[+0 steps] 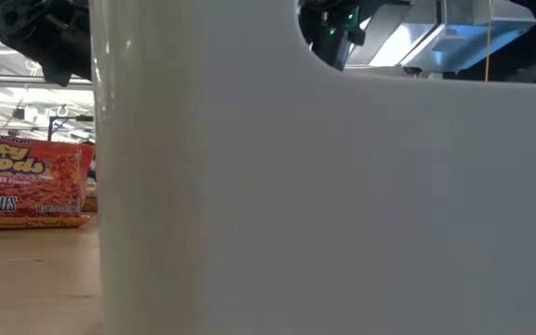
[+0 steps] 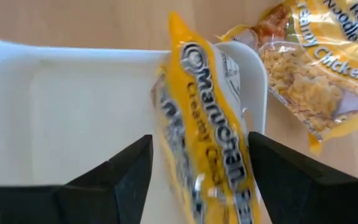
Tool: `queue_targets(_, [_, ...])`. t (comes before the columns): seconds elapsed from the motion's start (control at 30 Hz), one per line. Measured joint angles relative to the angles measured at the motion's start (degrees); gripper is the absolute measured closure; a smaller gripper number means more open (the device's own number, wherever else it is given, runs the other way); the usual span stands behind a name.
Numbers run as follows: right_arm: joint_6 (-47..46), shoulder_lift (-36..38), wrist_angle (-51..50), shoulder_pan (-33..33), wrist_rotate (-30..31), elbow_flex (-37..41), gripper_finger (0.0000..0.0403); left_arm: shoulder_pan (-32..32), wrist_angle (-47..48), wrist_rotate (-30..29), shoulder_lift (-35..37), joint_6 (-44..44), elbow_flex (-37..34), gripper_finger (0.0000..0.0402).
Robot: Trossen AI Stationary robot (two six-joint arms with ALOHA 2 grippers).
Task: Sort Maruchan noodles
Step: Put the top left yellow noodle pack in the top left white bin, then put the top yellow noodle pack in the top left white bin
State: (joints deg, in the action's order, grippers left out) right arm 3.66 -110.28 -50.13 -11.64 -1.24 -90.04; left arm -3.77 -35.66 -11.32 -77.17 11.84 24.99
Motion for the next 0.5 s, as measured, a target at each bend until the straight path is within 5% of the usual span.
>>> queue_targets(0.23, [7.09, 9.82, -3.18, -2.25, -4.66, 1.97, 0.0162, 0.4, -1.44, -1.64, 0.0, -3.17, 0.0, 0.0307])
queue_targets(0.5, [7.85, 20.01, 16.64, -12.95, -15.94, 18.51, 0.0162, 6.13, -3.59, -10.58, 0.0, 3.32, 0.04, 0.0305])
